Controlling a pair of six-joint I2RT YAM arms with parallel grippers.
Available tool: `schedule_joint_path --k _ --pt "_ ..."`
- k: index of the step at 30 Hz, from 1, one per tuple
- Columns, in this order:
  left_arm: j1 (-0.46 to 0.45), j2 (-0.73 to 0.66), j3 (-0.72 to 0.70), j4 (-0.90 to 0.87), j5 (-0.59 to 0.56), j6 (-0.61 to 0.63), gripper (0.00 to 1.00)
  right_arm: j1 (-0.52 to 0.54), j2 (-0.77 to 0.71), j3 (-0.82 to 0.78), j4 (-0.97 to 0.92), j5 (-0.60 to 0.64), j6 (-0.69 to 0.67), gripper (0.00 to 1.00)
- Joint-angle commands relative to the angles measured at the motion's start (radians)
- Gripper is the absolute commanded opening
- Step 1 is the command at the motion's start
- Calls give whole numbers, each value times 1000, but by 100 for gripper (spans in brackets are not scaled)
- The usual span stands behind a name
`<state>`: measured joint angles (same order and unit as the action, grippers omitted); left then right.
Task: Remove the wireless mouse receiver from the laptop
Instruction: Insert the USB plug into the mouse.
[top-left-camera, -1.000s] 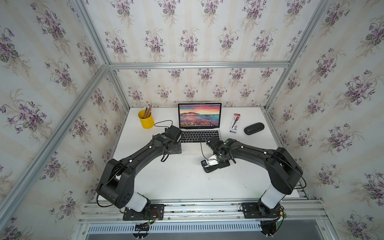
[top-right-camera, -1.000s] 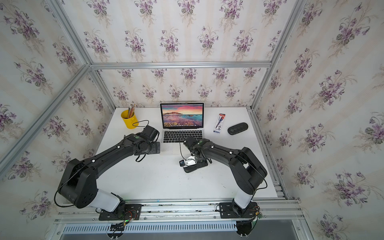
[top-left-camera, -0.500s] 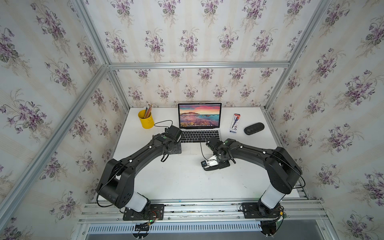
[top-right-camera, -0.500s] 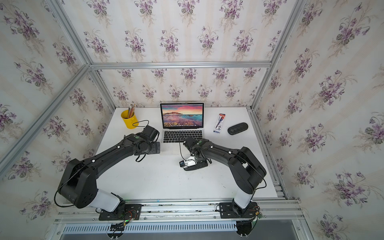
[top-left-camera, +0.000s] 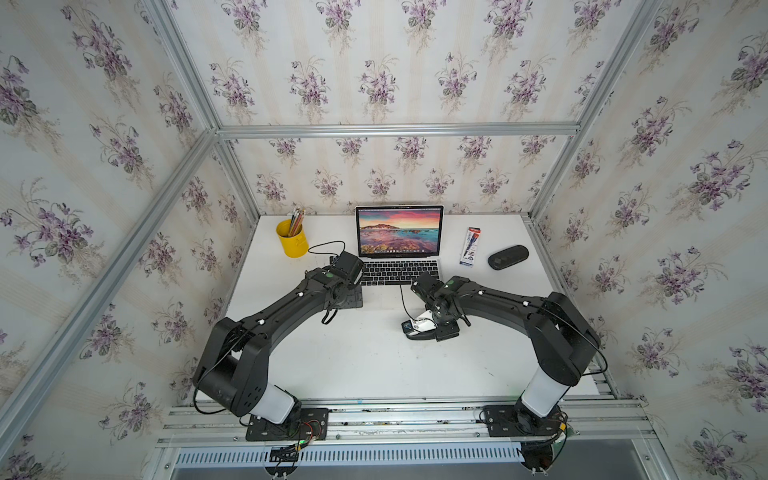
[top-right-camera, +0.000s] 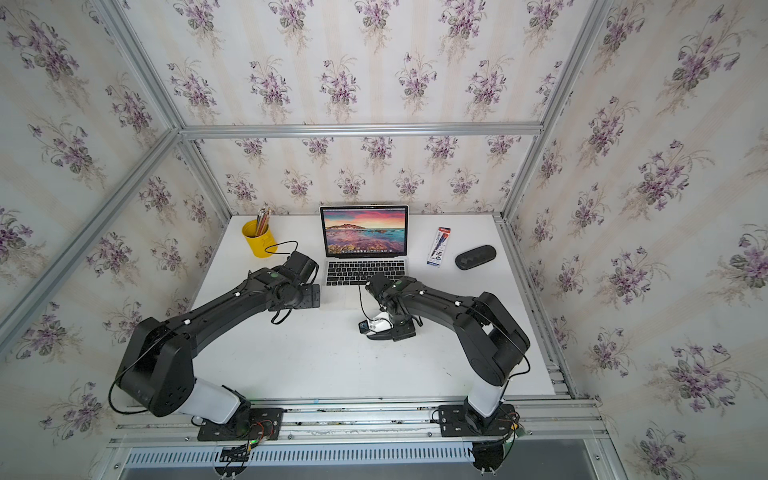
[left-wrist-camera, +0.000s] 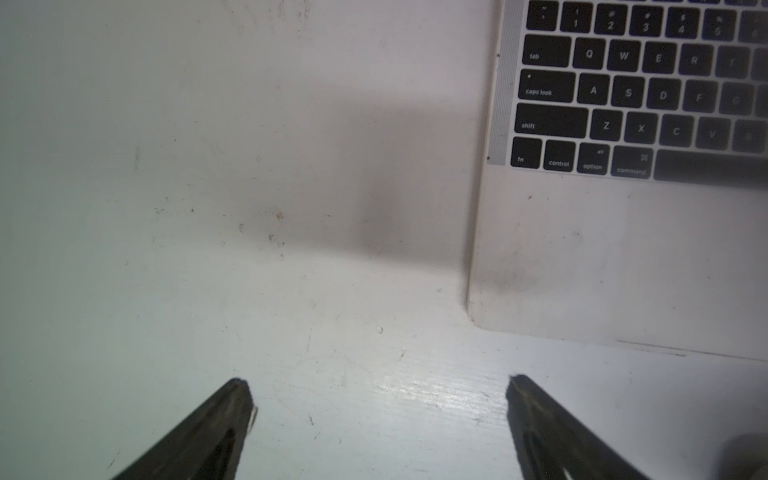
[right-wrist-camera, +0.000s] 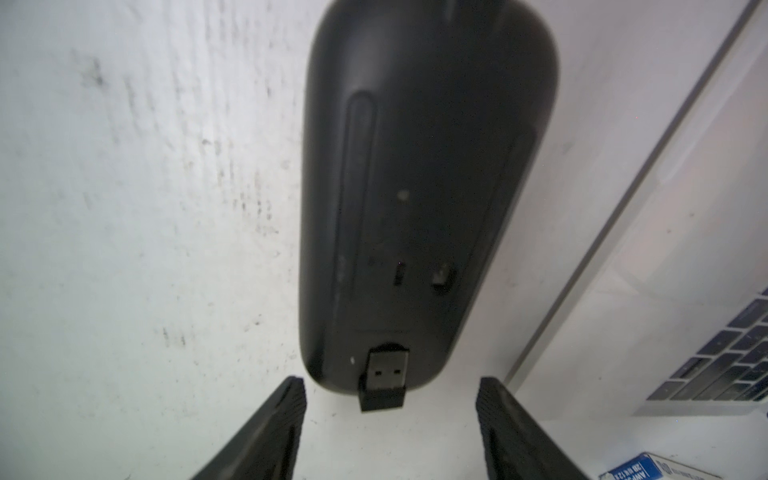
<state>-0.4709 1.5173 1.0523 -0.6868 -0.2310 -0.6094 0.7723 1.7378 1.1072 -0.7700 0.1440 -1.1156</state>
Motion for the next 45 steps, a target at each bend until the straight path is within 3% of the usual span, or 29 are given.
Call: schedule_joint_path --k 1,8,13,14,17,20,23,24,25,28,32,37,40,45 --pt "2 -2 -2 7 -14 5 99 0 3 8 -28 -4 12 68" --pt "0 -27 -18 50 1 35 99 1 -49 21 -49 18 25 71" --pt "-13 -181 -106 272 126 146 99 -7 -230 5 -46 61 109 72" --pt "-16 -208 -120 325 161 173 99 -7 -284 -14 -13 65 135 77" --pt "-19 -258 -140 486 312 254 99 -11 -474 -135 204 57 296 78" --pt "-23 -244 -119 625 539 361 99 -24 -641 -336 566 45 527 74" --pt "-39 -201 -60 645 739 519 99 -16 -719 -439 812 44 742 52" --pt "-51 -186 -38 629 782 589 99 -17 -726 -427 861 77 865 50" --pt "-59 -174 -23 616 824 656 99 -27 -736 -436 914 116 997 58" --pt "-72 -139 -8 576 915 831 99 -34 -773 -549 1070 110 1150 68" --pt "-134 -77 10 479 845 958 99 -34 -792 -623 1047 176 1305 67" --pt "-314 39 46 338 597 1084 99 -34 -877 -712 926 195 1445 68" --pt "-351 138 122 204 525 1114 99 -38 -949 -754 872 220 1494 66" --pt "-361 237 199 70 528 1154 99 -79 -1034 -798 816 185 1501 47"
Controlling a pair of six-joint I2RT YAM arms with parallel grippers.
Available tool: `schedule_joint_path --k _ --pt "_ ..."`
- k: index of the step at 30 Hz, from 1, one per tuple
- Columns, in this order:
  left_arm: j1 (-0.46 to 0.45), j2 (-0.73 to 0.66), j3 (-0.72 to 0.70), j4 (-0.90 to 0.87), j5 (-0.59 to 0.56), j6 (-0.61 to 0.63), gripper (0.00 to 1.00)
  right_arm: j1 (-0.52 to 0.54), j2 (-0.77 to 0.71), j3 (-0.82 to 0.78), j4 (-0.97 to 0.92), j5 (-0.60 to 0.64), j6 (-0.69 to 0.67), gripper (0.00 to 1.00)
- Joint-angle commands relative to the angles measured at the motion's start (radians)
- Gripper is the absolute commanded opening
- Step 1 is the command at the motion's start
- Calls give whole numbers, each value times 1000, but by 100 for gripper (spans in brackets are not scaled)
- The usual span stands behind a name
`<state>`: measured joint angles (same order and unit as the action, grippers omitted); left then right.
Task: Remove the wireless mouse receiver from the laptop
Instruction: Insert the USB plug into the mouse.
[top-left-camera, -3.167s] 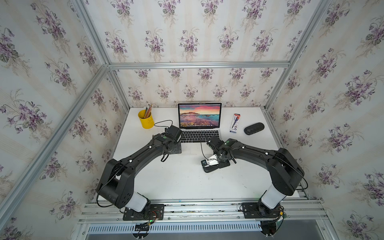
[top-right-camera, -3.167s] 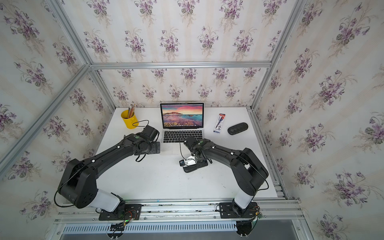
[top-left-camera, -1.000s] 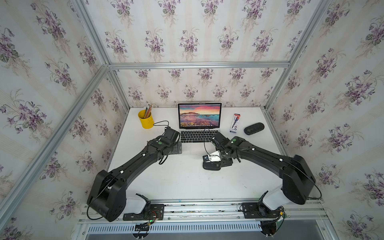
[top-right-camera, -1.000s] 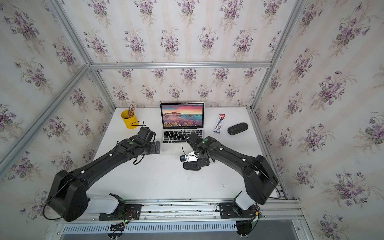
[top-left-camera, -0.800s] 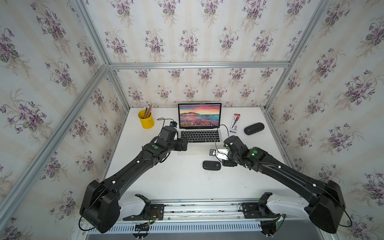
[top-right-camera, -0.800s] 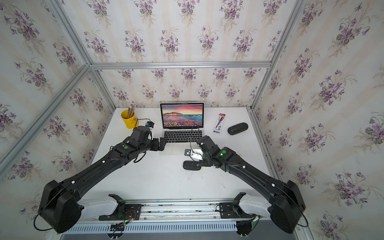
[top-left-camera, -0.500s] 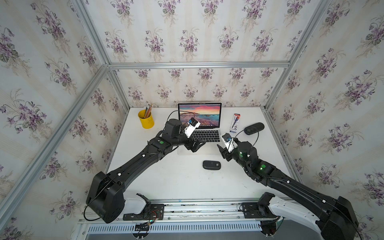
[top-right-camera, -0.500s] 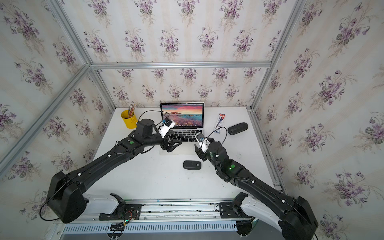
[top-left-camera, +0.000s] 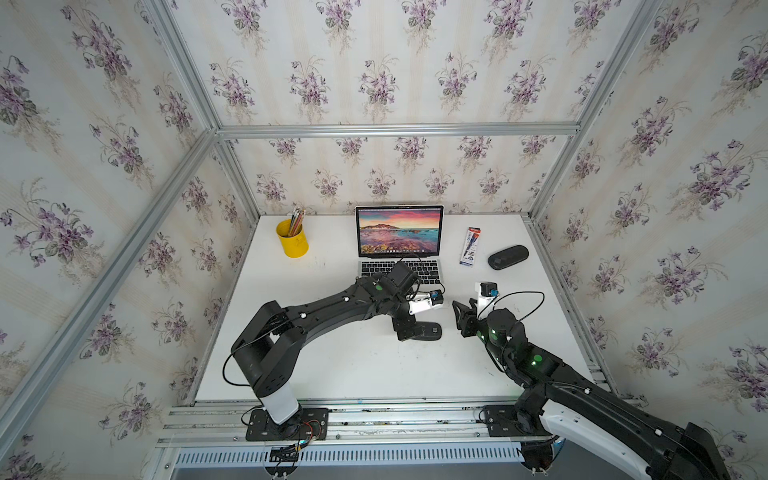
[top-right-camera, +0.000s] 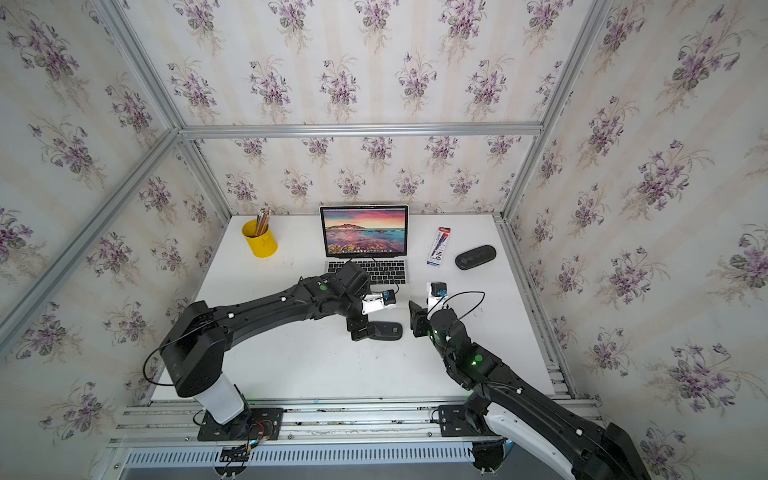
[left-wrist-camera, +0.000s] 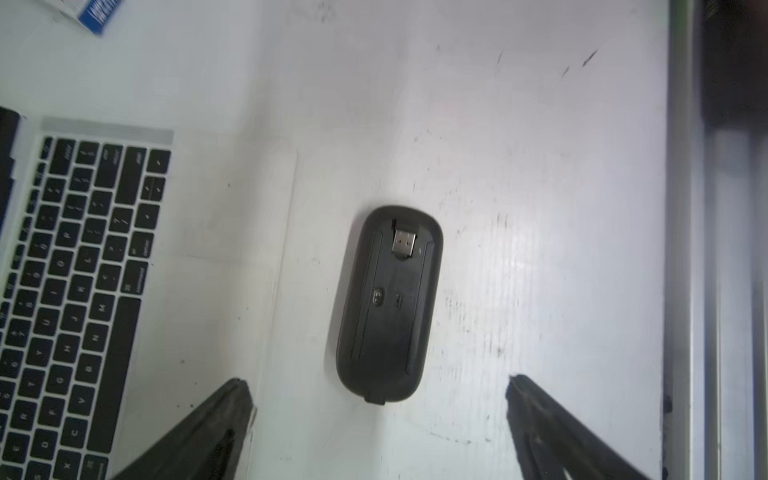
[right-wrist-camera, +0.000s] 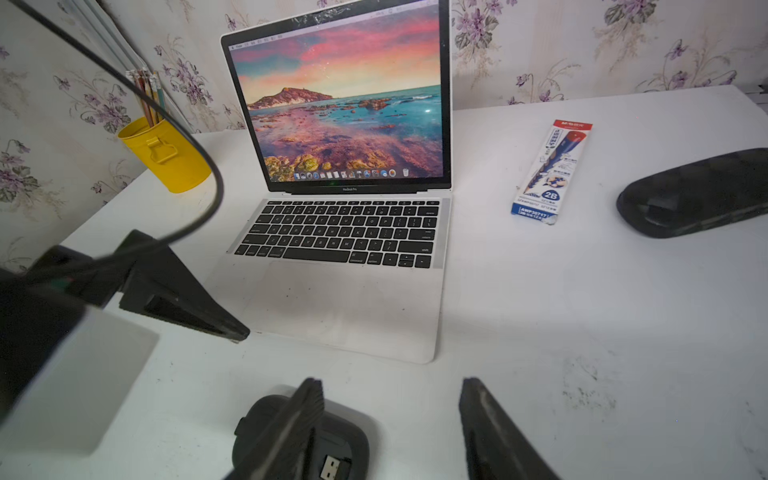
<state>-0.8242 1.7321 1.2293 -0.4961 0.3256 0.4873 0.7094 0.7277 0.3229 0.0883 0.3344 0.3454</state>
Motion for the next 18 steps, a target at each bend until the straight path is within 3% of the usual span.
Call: schedule_joint_path --k 1,5,10,18 --pt "-13 35 29 -129 -27 69 99 -27 -34 -23 -42 -20 37 44" --pt "-25 91 65 -149 -53 106 99 -94 -42 -59 -22 -124 38 38" --pt "-37 126 81 -114 -74 142 99 -219 -22 -90 17 -271 41 41" --pt "-39 176 94 -85 -82 169 99 -266 1 -99 50 -339 37 43"
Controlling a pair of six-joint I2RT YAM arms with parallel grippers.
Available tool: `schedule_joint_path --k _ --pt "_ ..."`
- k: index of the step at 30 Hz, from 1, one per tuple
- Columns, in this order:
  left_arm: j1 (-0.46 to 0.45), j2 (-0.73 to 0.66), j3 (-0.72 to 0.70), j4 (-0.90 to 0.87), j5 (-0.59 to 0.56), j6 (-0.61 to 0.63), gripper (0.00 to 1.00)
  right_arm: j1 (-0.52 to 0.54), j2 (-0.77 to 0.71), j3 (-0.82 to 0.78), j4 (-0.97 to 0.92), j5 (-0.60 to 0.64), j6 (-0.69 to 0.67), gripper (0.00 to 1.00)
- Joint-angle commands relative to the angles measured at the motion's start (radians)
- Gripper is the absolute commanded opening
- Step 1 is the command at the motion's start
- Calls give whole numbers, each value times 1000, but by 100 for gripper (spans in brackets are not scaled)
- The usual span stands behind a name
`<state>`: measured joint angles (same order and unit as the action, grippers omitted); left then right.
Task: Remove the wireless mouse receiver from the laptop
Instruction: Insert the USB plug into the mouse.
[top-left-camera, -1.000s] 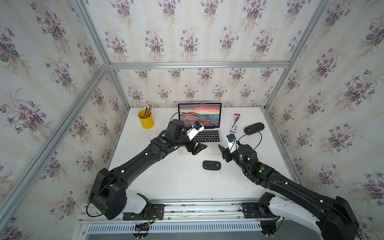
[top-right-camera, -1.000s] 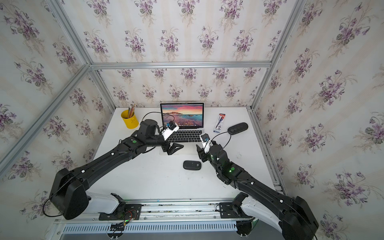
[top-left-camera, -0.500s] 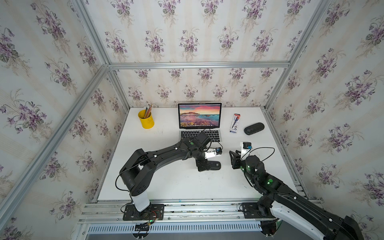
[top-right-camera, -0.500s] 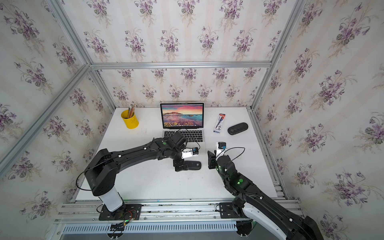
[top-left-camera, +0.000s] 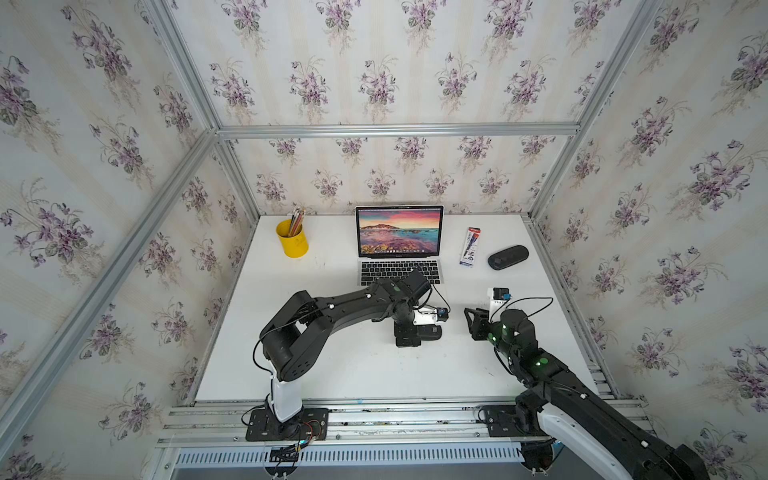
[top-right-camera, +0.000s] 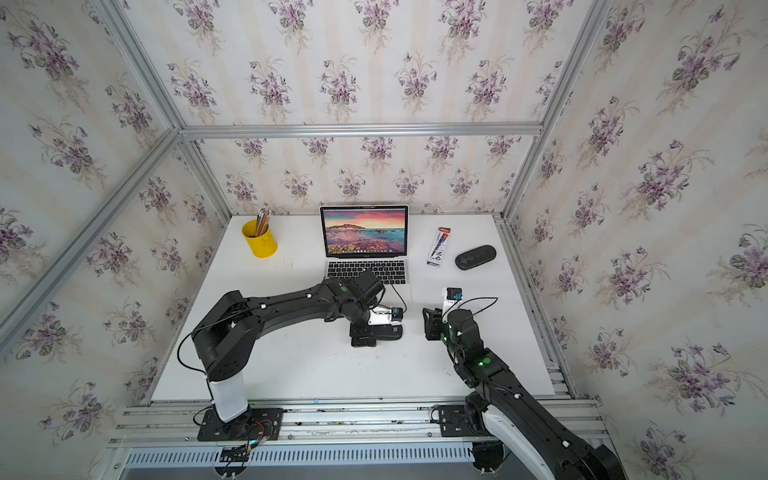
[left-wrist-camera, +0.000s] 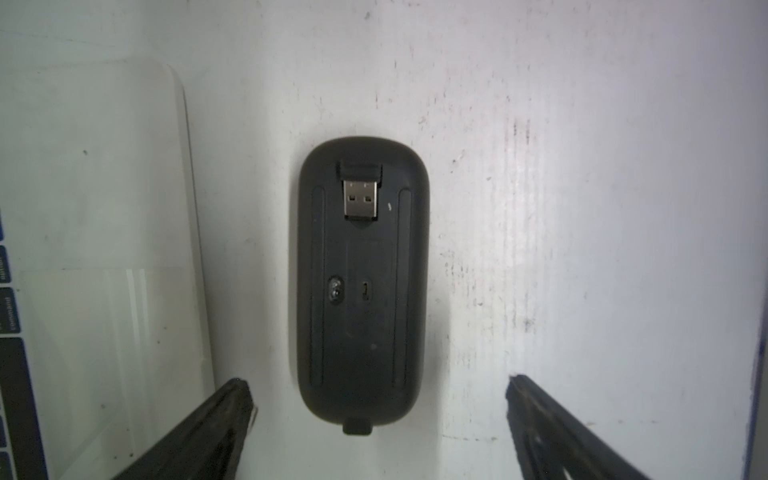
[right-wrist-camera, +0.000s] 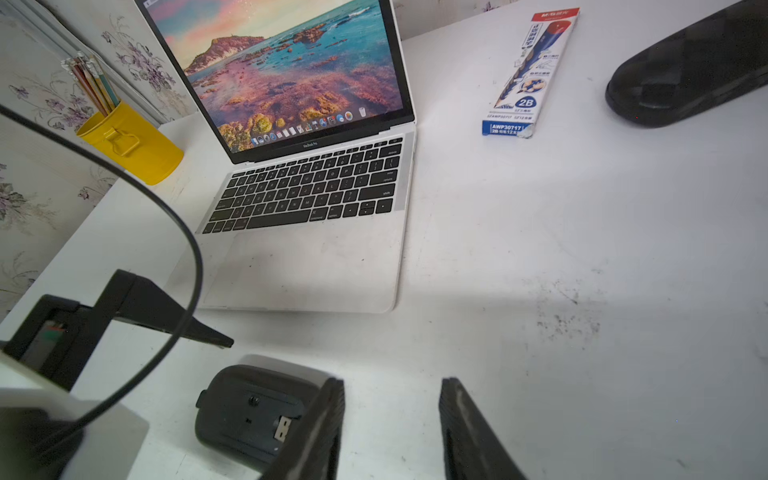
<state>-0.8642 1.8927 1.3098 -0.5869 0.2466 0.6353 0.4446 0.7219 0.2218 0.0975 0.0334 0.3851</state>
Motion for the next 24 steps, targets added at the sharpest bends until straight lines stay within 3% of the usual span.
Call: schedule_joint_path --k 1,13,24 --pt "1 24 17 6 -6 21 99 -2 9 1 44 -40 -5 43" --pt "2 74 8 44 -3 18 99 -3 34 4 53 -53 -9 41" --pt "1 94 21 21 6 6 77 -4 47 9 58 -69 -9 40"
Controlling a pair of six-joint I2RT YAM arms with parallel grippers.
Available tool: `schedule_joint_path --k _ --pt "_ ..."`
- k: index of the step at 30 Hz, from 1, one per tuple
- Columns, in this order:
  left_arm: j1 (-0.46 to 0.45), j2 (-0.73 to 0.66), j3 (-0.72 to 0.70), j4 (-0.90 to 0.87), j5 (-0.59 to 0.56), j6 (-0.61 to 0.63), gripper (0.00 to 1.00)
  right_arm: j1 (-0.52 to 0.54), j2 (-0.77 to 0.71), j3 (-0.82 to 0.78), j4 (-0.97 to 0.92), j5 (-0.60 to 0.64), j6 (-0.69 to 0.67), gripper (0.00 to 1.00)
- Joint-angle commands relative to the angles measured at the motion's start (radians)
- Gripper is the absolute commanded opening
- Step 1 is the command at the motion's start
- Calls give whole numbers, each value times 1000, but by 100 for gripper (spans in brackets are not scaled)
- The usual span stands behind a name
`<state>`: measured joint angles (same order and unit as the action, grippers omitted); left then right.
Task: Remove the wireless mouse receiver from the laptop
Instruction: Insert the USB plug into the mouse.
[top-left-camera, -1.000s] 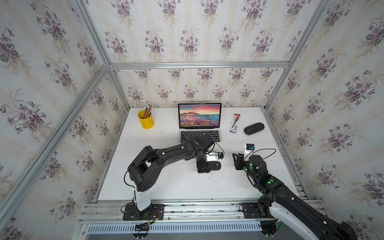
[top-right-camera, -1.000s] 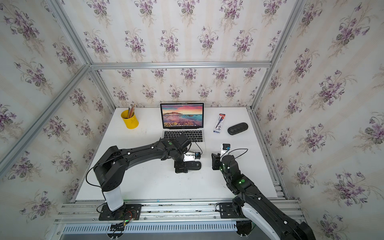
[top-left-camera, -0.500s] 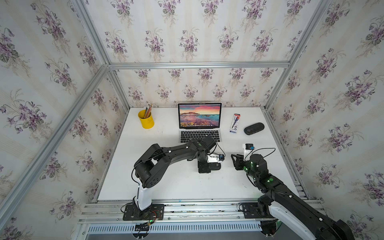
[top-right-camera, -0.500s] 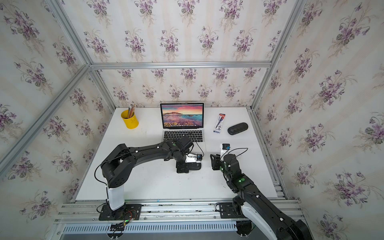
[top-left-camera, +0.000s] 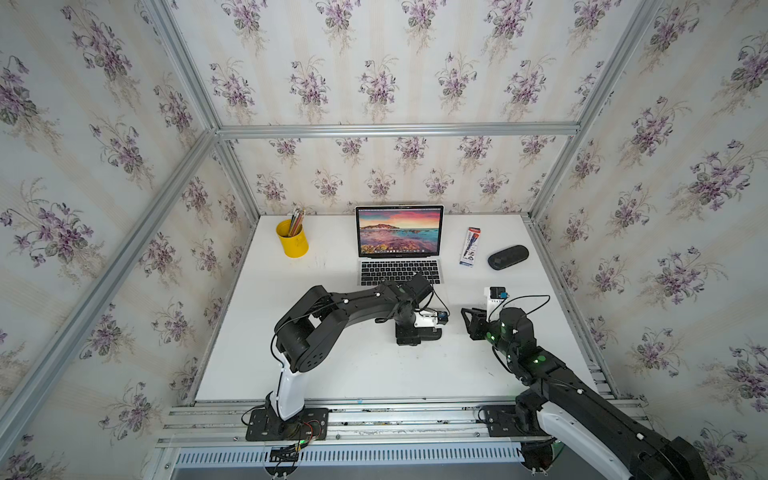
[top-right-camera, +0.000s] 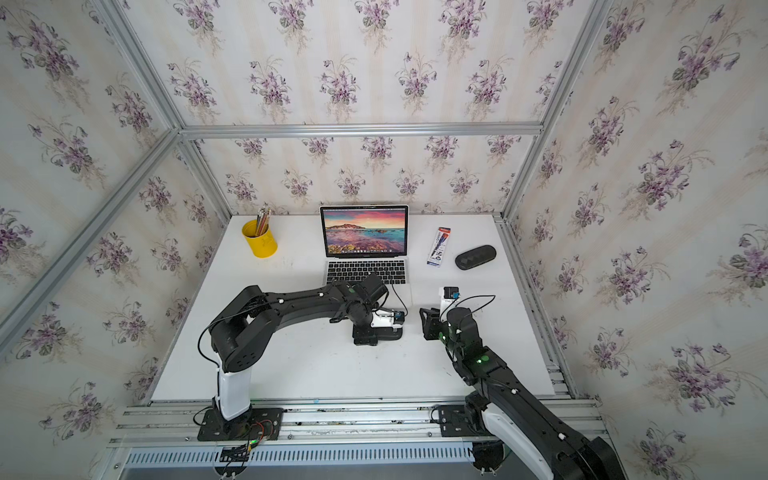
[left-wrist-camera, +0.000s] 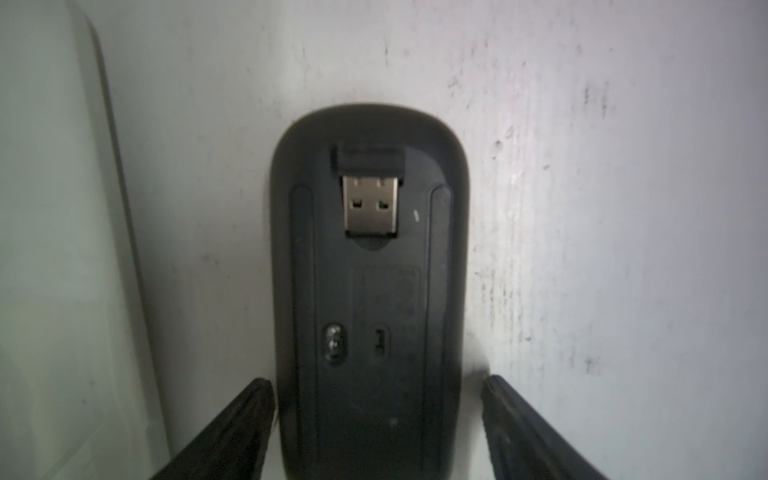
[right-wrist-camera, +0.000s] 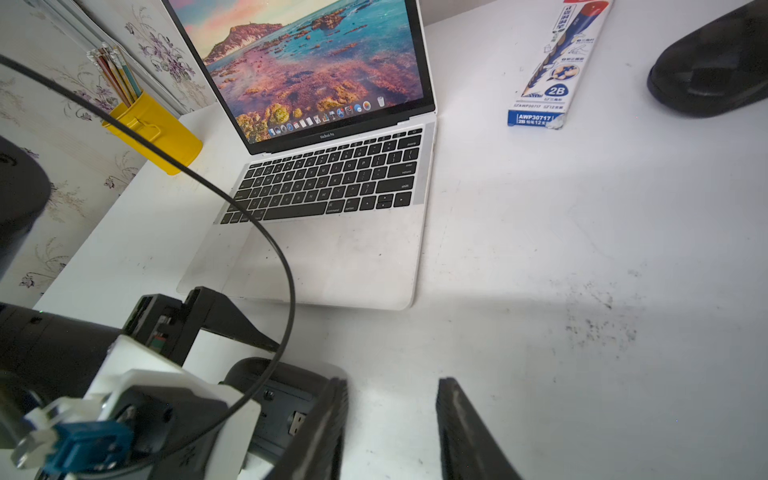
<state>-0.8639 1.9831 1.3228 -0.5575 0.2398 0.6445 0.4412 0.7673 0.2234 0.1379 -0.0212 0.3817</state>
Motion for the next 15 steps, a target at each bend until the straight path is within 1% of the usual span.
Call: schedule_joint_path --k 1,4,7,9,11,12,13,15 --pt "0 5 11 -10 15 -7 76 -1 2 6 17 -20 -2 40" --pt "-1 11 13 -13 21 -18 70 0 1 1 17 -37 17 38" --pt "-5 11 13 -12 27 -34 66 1 6 -20 38 -82 58 33" --pt "-9 7 9 -6 30 -47 65 0 14 -45 70 -129 95 31" --pt "-11 2 5 2 35 -60 64 0 34 -74 124 -202 134 30" --pt "-11 -1 1 5 35 -66 64 -2 49 -88 155 -234 150 27" --pt "-11 -3 -2 8 35 -72 64 -3 66 -101 194 -273 168 21" --pt "-12 -6 -7 11 35 -80 63 -8 107 -121 267 -338 190 18"
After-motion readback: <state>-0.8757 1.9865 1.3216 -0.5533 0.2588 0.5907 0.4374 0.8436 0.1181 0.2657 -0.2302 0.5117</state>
